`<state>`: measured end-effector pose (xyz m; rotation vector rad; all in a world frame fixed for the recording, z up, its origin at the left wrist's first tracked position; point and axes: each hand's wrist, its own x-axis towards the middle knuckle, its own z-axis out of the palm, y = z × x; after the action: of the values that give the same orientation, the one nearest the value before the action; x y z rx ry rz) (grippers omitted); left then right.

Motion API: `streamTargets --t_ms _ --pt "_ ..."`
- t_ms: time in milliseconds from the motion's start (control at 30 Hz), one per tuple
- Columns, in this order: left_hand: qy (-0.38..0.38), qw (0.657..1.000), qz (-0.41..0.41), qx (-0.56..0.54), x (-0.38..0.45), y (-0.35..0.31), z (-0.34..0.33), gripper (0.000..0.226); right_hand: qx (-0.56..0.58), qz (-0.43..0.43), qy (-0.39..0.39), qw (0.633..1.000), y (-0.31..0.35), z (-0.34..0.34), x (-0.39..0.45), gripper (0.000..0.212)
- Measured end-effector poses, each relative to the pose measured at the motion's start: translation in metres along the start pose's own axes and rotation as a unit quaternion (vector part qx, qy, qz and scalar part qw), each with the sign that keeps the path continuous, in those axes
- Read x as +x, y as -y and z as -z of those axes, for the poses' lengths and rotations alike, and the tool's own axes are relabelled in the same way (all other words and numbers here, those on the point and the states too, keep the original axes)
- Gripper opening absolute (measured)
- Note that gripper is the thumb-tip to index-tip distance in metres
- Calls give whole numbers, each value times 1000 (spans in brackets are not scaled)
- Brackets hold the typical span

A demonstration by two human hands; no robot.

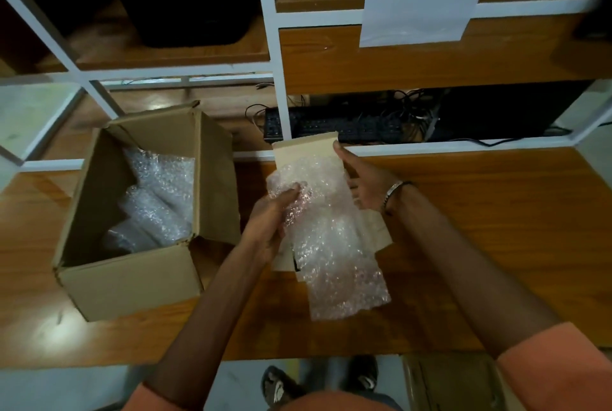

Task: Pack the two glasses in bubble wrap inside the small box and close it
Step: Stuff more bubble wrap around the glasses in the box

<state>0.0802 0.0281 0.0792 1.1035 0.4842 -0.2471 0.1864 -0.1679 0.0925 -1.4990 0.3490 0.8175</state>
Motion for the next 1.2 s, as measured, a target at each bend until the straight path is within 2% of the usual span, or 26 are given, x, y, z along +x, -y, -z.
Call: streamTargets --t_ms 67,100,133,200,333,433,533,600,667,733,800,833,900,933,967,1000,1033,1133,1200 --pt "-43 999 -15 14 5 -3 2 34 -23 -26 18 999 -2 -3 6 115" --pt "-62 997 -21 31 8 -3 4 35 -28 -30 32 999 -3 -3 9 123" --pt "-78 996 -23 45 10 -3 5 35 -41 -24 50 998 -2 -5 8 122" --pt "-99 993 -24 54 12 -4 8 33 -96 1 70 993 1 -6 -1 102" --pt "-96 994 -26 39 14 -4 9 35 -257 130 77 955 4 -7 -5 90" --pt "-98 995 -30 8 15 -5 12 39 -201 179 36 962 11 -5 -2 92" --pt "-109 994 -29 -7 17 -9 18 45 -99 187 91 973 19 3 -6 81" --pt "-97 995 -10 -16 20 -13 22 49 -139 195 134 962 21 9 -8 71" --pt "-79 997 6 -23 21 -18 23 63 -189 199 154 949 23 10 -11 58" --pt "-97 995 2 22 22 -20 20 99 -200 210 149 945 27 10 -13 51" --pt "-153 980 -48 116 18 -18 15 132 -200 220 143 944 30 12 -12 50" --pt "-156 968 -95 175 15 -17 14 135 -204 224 138 943 32 13 -12 49" --pt "-117 920 -180 327 8 -19 10 120 -221 231 137 938 35 14 -11 51" --pt "-100 882 -209 410 6 -21 9 107 -231 236 137 934 37 14 -11 52" --pt "-82 845 -228 477 9 -21 10 94 -239 243 137 930 39 13 -12 51" --pt "-61 823 -233 515 12 -22 10 80 -242 251 137 927 41 12 -12 50" --pt "-46 824 -234 513 14 -23 11 66 -244 258 129 926 43 11 -12 48" --pt "-24 898 -229 375 13 -24 9 37 -266 293 78 915 50 11 -12 35" --pt "-15 925 -215 313 9 -28 5 27 -280 307 41 909 52 13 -11 32"
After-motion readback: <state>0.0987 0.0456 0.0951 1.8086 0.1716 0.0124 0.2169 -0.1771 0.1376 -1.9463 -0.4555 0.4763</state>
